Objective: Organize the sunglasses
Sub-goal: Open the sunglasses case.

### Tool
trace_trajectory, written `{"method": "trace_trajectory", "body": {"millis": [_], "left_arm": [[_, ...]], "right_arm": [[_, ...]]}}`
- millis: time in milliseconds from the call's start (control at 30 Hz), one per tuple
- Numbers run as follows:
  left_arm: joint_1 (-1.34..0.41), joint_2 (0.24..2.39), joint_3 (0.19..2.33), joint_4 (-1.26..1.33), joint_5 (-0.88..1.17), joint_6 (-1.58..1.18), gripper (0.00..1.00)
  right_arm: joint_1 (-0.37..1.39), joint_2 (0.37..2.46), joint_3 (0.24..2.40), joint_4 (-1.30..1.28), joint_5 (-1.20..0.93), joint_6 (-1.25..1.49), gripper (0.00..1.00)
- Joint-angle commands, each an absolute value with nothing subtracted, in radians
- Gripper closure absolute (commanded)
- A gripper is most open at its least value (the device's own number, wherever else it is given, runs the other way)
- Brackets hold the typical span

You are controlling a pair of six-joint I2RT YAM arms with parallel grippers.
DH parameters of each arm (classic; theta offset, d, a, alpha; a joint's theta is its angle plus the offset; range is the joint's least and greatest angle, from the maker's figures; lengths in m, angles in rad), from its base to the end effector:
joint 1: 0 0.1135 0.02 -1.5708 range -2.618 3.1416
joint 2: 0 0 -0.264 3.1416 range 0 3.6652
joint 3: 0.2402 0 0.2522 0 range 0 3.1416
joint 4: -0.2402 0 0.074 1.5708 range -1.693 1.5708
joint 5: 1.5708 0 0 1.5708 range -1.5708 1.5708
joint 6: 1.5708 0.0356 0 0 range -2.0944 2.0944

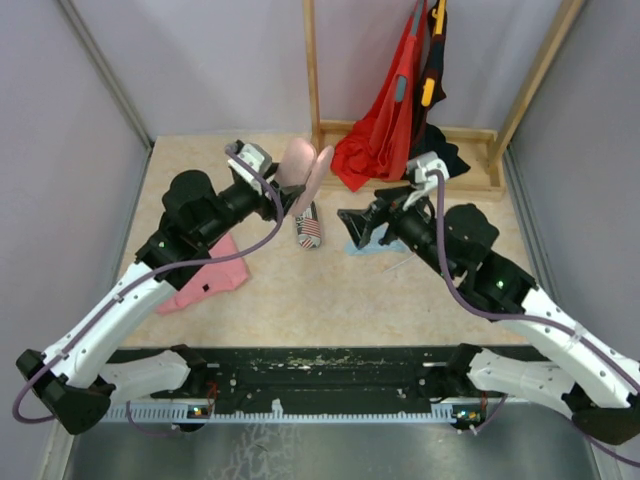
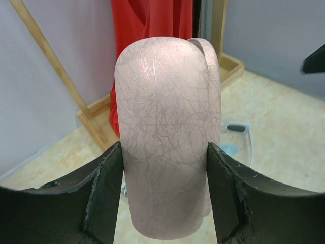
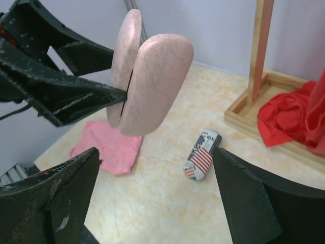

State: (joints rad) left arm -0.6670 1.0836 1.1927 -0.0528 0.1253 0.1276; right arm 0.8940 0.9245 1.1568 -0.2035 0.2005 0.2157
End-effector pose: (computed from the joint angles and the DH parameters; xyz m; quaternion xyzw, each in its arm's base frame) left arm 0.1878 -0.1535 0.4392 0.3072 0.6146 -0.2347 0.6876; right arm 0.1273 0.1471 0.4422 -0.1630 0.6777 0.3167 0.6433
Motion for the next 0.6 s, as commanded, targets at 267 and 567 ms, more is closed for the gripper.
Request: {"method": "trace_trajectory", "body": {"millis": [267,567], "left_arm": [[-1.05,1.024,0.766,0.072,-0.431,0.484,1.0],[-1.327,1.347,0.608,0.386,-0.92,0.718,1.0]], "right_arm": [[0.893,0.633,0.901,-0.376,0.42,0.289,0.1],[0.893,0.509,0.836,-0.468,0.47,0.326,0.11]]}}
